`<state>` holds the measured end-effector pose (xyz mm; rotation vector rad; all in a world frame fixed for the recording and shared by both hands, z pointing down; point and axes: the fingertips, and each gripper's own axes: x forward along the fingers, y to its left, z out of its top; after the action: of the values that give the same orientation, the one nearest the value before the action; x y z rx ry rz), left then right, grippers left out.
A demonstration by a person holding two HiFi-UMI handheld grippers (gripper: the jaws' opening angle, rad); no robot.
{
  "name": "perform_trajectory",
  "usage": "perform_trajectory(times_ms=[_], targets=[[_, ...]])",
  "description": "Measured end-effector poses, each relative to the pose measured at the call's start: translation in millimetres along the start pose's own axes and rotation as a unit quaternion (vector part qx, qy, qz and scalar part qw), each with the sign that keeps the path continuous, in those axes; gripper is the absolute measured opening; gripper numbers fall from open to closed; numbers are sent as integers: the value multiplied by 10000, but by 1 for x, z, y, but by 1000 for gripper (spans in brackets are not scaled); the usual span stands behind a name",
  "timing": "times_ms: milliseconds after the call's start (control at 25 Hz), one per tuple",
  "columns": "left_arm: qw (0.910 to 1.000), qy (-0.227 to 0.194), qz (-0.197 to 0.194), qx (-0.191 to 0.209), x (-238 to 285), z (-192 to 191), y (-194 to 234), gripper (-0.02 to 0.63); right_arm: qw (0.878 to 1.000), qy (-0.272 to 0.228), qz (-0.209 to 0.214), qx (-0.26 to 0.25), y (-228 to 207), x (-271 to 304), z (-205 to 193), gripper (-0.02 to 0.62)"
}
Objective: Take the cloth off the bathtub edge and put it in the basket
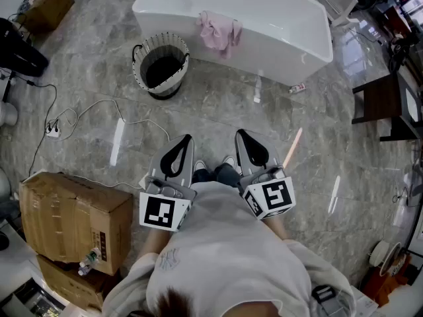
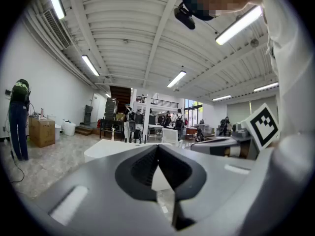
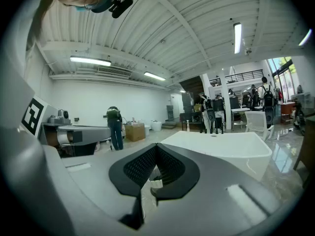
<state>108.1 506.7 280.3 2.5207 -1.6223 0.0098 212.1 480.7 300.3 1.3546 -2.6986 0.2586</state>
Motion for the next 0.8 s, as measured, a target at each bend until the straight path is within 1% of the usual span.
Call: perform_trajectory(times_ms=[280,800], targets=[[10000,7,-91,-20,-2,-2,-5,8,10000,3,34,-15,4,-1,-1,-2],[9998,39,-210,39,0,-2,-1,8,10000,-36,-26,-34,5,1,0,-2]])
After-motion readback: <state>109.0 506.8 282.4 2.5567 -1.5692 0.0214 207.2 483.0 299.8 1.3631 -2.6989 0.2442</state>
